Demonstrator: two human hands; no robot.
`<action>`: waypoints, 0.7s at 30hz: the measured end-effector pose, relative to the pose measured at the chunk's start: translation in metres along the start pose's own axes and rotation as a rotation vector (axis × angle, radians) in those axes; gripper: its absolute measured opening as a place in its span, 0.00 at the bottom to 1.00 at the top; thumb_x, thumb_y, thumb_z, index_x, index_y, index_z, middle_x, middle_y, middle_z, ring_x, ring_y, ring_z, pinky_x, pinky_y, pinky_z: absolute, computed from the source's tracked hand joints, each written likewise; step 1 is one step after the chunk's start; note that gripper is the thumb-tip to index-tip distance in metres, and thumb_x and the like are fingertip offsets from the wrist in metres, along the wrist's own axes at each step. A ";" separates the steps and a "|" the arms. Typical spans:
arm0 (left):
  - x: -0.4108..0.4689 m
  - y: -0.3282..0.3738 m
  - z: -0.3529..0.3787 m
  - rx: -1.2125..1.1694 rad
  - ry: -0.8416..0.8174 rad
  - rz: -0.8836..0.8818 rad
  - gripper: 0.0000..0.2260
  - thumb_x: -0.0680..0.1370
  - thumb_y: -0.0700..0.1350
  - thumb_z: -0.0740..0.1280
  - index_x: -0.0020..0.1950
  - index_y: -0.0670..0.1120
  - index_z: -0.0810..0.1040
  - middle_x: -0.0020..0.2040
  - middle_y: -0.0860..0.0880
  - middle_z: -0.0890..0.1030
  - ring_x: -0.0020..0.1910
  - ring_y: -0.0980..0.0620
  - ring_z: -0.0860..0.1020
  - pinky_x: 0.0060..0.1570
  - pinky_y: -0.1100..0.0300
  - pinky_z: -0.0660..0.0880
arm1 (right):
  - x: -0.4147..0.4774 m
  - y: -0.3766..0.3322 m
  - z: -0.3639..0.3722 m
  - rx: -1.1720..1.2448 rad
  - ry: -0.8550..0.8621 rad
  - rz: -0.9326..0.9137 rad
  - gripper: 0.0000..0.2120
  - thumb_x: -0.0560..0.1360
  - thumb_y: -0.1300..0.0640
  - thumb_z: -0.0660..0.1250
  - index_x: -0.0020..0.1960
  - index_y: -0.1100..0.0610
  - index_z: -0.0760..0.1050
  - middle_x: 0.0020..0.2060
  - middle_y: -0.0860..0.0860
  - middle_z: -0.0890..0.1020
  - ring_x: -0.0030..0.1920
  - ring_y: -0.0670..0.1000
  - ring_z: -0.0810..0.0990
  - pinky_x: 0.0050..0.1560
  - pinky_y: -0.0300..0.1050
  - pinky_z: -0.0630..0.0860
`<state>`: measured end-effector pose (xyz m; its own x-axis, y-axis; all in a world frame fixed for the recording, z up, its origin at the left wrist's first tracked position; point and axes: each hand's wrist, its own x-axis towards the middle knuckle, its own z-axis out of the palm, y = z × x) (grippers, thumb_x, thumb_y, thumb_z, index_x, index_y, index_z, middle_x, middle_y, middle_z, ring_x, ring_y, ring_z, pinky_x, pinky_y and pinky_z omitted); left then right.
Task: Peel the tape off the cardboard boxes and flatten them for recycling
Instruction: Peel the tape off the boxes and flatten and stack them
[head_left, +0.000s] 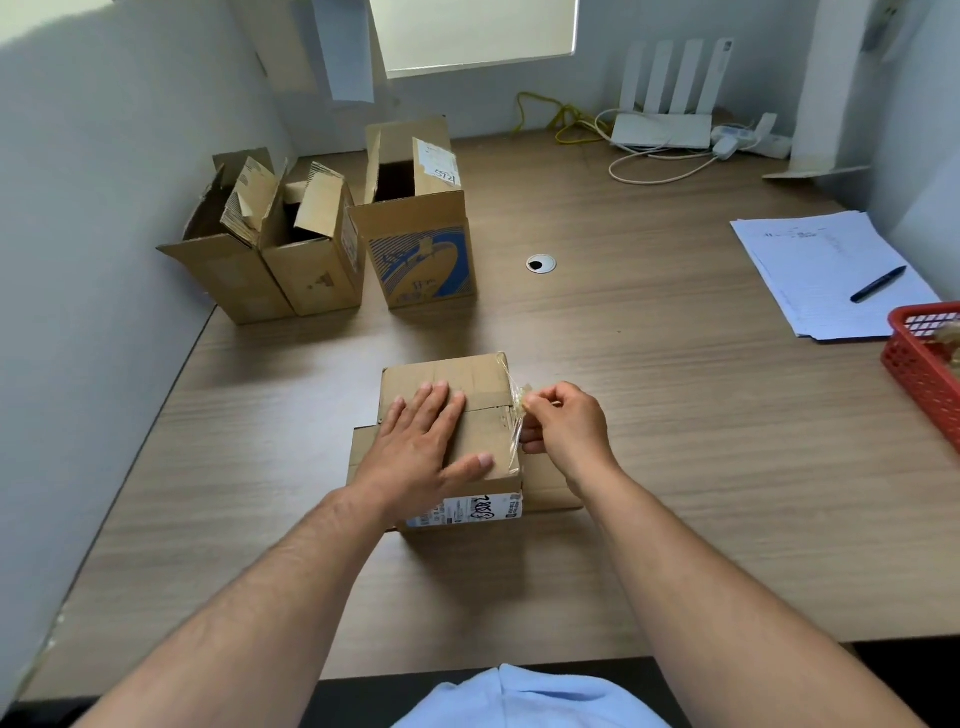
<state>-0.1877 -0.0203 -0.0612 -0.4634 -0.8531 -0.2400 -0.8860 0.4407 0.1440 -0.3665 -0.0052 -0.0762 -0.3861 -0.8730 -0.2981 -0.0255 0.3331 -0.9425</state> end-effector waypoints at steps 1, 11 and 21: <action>0.001 0.000 0.001 0.004 0.005 -0.014 0.36 0.77 0.69 0.45 0.79 0.53 0.41 0.79 0.51 0.39 0.77 0.55 0.36 0.74 0.55 0.33 | 0.000 0.000 -0.002 0.002 -0.011 -0.018 0.08 0.76 0.58 0.67 0.39 0.57 0.72 0.35 0.56 0.81 0.30 0.52 0.79 0.33 0.48 0.80; 0.002 0.017 0.001 0.037 0.189 -0.129 0.39 0.71 0.68 0.34 0.78 0.55 0.55 0.75 0.52 0.56 0.74 0.52 0.51 0.71 0.55 0.44 | 0.011 0.003 -0.018 -0.198 0.132 -0.134 0.17 0.79 0.43 0.57 0.51 0.56 0.74 0.37 0.51 0.79 0.38 0.57 0.82 0.46 0.55 0.79; -0.041 0.021 0.035 0.142 0.353 0.021 0.29 0.83 0.60 0.42 0.75 0.43 0.63 0.77 0.44 0.62 0.76 0.46 0.57 0.71 0.42 0.53 | 0.030 -0.022 -0.033 0.011 -0.255 -0.088 0.08 0.78 0.55 0.63 0.46 0.54 0.81 0.40 0.48 0.80 0.39 0.46 0.75 0.40 0.39 0.71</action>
<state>-0.1875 0.0342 -0.0823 -0.4688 -0.8763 0.1110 -0.8815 0.4721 0.0048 -0.4075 -0.0273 -0.0592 -0.1380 -0.9604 -0.2420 -0.0381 0.2493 -0.9677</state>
